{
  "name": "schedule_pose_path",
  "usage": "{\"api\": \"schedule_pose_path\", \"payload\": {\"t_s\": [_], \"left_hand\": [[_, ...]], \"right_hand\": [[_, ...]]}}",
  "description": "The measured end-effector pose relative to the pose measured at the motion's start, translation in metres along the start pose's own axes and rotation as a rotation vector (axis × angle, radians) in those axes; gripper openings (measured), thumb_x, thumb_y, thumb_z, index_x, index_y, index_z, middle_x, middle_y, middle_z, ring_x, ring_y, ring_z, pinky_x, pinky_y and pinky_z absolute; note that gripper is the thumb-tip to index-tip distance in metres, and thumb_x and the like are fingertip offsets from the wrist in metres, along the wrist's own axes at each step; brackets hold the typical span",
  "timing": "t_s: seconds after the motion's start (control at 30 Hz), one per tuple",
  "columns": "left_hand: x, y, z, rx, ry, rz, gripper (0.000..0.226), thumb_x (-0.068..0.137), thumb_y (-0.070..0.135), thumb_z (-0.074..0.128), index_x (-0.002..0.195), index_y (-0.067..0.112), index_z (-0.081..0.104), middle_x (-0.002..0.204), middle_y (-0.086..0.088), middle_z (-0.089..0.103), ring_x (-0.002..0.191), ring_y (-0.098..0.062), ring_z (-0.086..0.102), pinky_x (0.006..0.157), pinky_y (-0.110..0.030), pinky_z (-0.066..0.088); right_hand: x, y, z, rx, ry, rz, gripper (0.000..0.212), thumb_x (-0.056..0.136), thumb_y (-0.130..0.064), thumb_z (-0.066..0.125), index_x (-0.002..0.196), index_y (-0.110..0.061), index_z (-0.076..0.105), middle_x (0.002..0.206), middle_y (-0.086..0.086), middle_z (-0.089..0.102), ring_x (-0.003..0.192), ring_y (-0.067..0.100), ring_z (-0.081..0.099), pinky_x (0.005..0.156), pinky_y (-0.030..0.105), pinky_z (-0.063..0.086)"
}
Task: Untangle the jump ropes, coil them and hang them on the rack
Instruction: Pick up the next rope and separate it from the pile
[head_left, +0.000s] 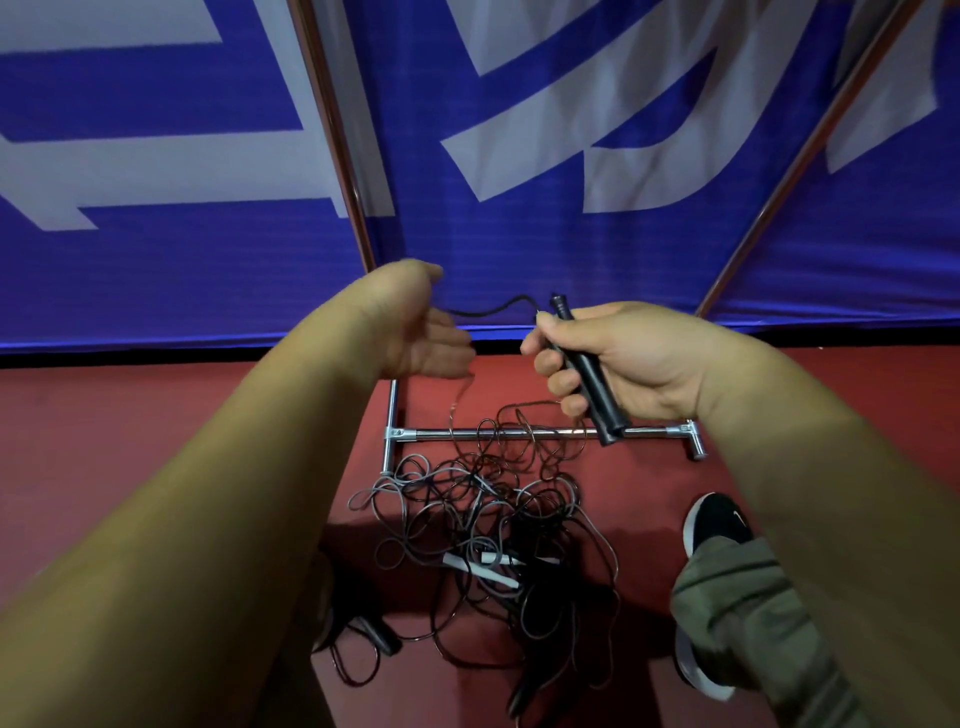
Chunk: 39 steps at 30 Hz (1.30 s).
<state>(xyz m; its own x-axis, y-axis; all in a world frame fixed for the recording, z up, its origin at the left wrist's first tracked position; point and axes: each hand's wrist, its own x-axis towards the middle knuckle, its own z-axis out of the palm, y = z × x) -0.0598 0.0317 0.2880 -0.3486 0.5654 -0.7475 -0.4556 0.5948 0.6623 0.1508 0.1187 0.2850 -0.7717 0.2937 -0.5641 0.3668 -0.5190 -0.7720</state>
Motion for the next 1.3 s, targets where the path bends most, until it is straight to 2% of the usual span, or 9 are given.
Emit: {"api": "schedule_pose_path", "payload": {"t_s": [0.1,0.23,0.33,0.43,0.6,0.73,0.9,1.13,1.3], "left_hand": [[-0.013,-0.003,0.004,0.659,0.073,0.239,0.031,0.103,0.031,0.062,0.126,0.011,0.067,0.114,-0.007,0.077,0.100,-0.027,0.077,0.084,-0.043,0.063],[-0.016,-0.004,0.002,0.909,-0.160,0.687,0.055,0.092,0.018,0.080,0.138,0.044,0.064,0.127,0.018,0.070,0.107,-0.005,0.071,0.099,-0.026,0.056],[-0.014,-0.007,0.006,0.879,-0.212,0.781,0.044,0.094,0.016,0.078,0.133,0.036,0.071,0.122,0.019,0.073,0.107,0.005,0.069,0.093,-0.010,0.051],[-0.011,-0.013,0.012,0.813,-0.182,0.830,0.023,0.099,0.010,0.070,0.114,0.025,0.079,0.106,0.012,0.079,0.102,-0.003,0.073,0.097,-0.023,0.056],[-0.005,-0.016,0.018,0.752,-0.024,0.844,0.023,0.100,0.010,0.064,0.098,0.027,0.079,0.091,0.006,0.079,0.087,-0.012,0.075,0.089,-0.038,0.062],[-0.003,-0.014,0.020,0.615,0.143,0.836,0.020,0.101,0.011,0.060,0.097,0.021,0.076,0.083,0.003,0.076,0.071,-0.005,0.072,0.061,-0.021,0.058],[0.000,-0.011,0.019,0.479,0.179,0.758,0.014,0.100,0.013,0.060,0.094,0.010,0.073,0.090,-0.008,0.077,0.082,-0.021,0.077,0.069,-0.030,0.065],[-0.003,-0.013,0.027,0.442,0.154,0.736,0.018,0.102,0.022,0.060,0.092,0.012,0.072,0.087,-0.002,0.078,0.082,-0.016,0.076,0.066,-0.031,0.065],[-0.007,-0.013,0.029,0.397,0.088,0.687,0.022,0.105,0.027,0.056,0.095,0.011,0.067,0.087,-0.007,0.078,0.083,-0.023,0.078,0.076,-0.040,0.067]], "right_hand": [[0.001,0.001,0.002,0.008,-0.027,-0.022,0.021,0.106,-0.024,0.060,0.108,-0.003,0.064,0.077,0.002,0.053,0.062,0.010,0.045,0.053,0.023,0.038],[0.002,0.002,0.009,-0.012,-0.043,-0.062,0.031,0.089,-0.023,0.074,0.107,0.000,0.065,0.077,0.003,0.059,0.060,0.008,0.048,0.047,0.019,0.039],[0.001,0.003,0.011,-0.063,-0.046,-0.075,0.033,0.085,-0.024,0.078,0.105,-0.001,0.066,0.078,0.004,0.062,0.061,0.009,0.052,0.047,0.019,0.043],[0.000,0.003,0.014,-0.129,-0.021,-0.055,0.032,0.087,-0.023,0.080,0.108,-0.004,0.065,0.080,0.006,0.066,0.061,0.008,0.056,0.047,0.018,0.047],[-0.002,0.000,0.018,-0.353,0.129,-0.057,0.033,0.089,-0.030,0.086,0.107,-0.010,0.066,0.085,0.007,0.070,0.060,0.015,0.067,0.051,0.027,0.056],[0.002,0.002,0.018,-0.665,0.360,-0.115,0.044,0.084,-0.029,0.091,0.114,-0.016,0.062,0.086,0.004,0.071,0.064,0.018,0.073,0.060,0.040,0.065],[0.007,0.009,0.017,-1.126,0.705,-0.315,0.037,0.085,-0.040,0.079,0.112,-0.031,0.054,0.093,-0.006,0.065,0.086,0.025,0.065,0.076,0.043,0.057],[0.012,0.012,0.020,-1.151,0.708,-0.384,0.011,0.100,-0.026,0.054,0.103,-0.015,0.052,0.088,0.002,0.059,0.085,0.031,0.056,0.064,0.040,0.041],[0.013,0.008,0.018,-1.026,0.648,-0.380,0.014,0.105,-0.025,0.048,0.108,-0.014,0.056,0.093,0.004,0.062,0.080,0.026,0.059,0.060,0.035,0.042]]}}
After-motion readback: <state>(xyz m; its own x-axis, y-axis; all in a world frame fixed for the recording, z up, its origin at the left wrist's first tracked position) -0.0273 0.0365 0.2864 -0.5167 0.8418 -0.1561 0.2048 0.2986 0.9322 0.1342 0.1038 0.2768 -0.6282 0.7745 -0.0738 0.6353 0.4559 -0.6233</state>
